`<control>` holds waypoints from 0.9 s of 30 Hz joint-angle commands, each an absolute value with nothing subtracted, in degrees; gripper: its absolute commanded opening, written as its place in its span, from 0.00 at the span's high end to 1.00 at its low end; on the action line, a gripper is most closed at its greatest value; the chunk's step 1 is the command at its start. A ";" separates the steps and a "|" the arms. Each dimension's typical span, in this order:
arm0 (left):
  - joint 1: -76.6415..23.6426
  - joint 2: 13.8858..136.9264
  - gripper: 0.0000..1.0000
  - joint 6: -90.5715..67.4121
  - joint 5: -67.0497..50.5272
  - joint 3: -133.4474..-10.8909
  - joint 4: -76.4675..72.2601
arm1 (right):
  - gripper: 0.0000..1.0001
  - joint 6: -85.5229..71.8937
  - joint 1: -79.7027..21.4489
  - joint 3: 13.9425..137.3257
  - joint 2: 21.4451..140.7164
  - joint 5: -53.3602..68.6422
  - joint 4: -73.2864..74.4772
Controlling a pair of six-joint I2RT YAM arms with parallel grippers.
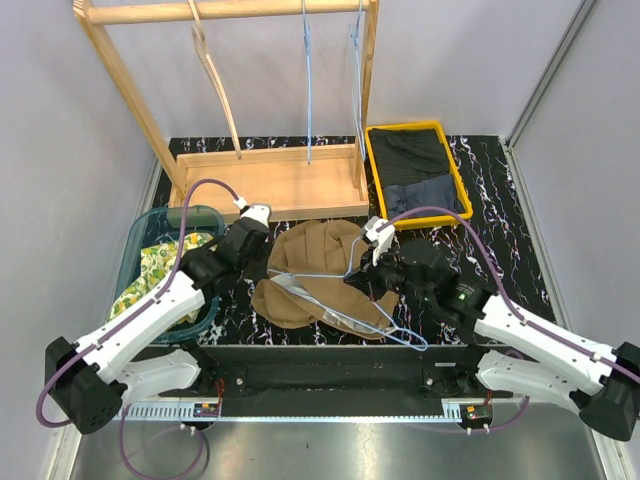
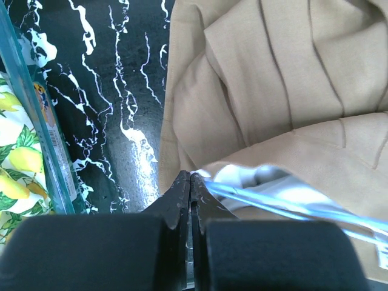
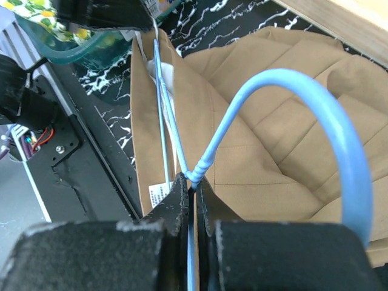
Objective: Place the skirt on the hanger
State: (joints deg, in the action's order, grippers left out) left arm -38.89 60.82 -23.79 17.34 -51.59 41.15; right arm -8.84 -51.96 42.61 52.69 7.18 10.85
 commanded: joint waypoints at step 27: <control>-39.02 54.93 1.00 -21.44 12.13 -54.49 40.17 | 1.00 -10.81 -51.94 34.20 50.97 5.62 -16.49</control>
State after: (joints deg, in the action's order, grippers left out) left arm -38.89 56.49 -21.87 13.63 -51.11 41.15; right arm -9.30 -51.99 35.55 51.83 6.61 -5.34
